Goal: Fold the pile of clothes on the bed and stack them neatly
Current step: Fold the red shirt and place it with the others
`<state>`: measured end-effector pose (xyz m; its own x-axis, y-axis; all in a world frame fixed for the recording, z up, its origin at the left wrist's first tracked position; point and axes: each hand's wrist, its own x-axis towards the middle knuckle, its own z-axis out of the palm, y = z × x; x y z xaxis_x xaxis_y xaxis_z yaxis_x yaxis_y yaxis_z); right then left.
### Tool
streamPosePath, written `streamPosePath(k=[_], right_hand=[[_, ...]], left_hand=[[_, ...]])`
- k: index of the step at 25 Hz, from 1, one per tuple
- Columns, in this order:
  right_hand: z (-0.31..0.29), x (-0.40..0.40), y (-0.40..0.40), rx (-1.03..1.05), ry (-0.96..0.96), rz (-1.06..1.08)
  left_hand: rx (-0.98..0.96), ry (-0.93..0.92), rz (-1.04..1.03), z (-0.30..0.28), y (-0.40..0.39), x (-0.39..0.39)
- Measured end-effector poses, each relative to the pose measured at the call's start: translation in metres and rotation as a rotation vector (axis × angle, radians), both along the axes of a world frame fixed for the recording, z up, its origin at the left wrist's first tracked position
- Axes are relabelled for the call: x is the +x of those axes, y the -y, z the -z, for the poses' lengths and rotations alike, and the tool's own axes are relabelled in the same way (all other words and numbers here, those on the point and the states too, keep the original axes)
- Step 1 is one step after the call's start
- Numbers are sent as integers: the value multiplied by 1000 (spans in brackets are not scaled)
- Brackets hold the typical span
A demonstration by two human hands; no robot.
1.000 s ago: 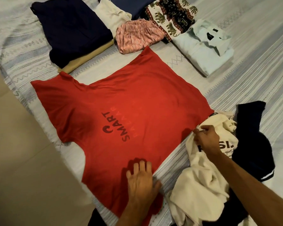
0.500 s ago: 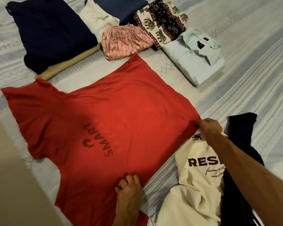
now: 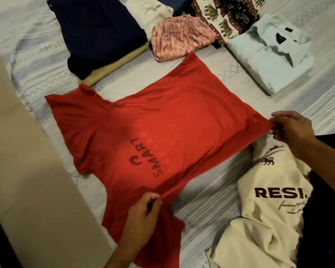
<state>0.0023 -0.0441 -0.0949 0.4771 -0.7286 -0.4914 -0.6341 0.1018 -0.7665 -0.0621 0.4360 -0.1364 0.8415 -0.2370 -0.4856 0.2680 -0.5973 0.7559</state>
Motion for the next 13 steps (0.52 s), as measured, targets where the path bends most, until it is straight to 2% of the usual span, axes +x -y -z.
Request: streamPosePath(k=[4,7,8,10,13], right_hand=[[-3,43,-13,107,-46,-47],[11,67,-26,153,-168,-147],[20,71,-26,108,-213,-209],[36,78,-26,-123,-302,-321],[37,86,-32,-369,-349,-403]], left_hand=[[7,-58,-130,7,-11,48],[87,-60,-152,22,-17,78],[113,-74,-155,27,-17,86],[138,-115,-166,34,-16,96],[128,-155,-172,36,-18,99]])
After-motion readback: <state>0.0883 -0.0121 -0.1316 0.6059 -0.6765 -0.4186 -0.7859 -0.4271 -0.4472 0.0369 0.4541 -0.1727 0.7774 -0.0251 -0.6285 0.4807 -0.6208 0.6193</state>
